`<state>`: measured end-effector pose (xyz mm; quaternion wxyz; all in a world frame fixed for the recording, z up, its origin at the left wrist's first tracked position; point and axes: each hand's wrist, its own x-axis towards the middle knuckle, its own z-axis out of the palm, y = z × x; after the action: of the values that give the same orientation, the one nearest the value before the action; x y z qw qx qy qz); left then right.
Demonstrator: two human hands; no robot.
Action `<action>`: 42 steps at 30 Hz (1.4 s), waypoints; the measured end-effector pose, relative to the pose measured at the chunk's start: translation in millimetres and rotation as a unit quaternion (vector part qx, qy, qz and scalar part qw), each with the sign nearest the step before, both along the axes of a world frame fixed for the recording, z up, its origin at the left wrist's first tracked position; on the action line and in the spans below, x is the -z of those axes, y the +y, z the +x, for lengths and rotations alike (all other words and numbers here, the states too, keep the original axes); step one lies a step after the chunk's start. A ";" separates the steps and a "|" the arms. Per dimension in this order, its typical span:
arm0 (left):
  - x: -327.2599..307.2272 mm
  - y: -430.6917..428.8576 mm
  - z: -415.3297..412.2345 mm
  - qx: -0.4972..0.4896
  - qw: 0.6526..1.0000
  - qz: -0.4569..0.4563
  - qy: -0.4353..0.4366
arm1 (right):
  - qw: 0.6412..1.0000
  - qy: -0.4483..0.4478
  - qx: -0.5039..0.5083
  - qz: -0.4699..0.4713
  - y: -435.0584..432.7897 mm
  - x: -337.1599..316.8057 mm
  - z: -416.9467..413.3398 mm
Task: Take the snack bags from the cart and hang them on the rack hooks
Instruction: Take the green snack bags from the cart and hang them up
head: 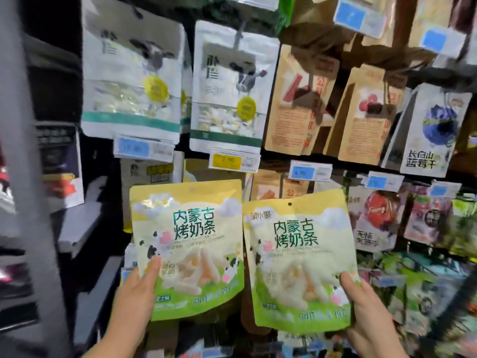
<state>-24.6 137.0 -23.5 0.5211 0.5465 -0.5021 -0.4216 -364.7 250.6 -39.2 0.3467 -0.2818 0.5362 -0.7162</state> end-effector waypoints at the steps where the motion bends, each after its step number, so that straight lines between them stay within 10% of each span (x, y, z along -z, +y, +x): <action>1: 3.5 -2.3 8.3 -0.004 1.000 0.001 0.011 | 1.000 -0.018 -0.004 0.001 -8.3 0.3 5.8; 20: 24.1 12.8 131.7 -0.129 0.985 0.018 0.115 | 0.974 -0.167 -0.148 -0.045 -98.0 -9.4 100.0; 42: 19.5 -17.6 105.7 -0.034 0.981 -0.013 0.188 | 0.955 -0.201 -0.197 -0.091 -117.5 12.8 99.5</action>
<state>81.0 119.4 -42.9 0.6274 0.4671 -0.3818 -0.4923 -265.2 133.0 -52.1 0.5544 -0.2629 0.3216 -0.7212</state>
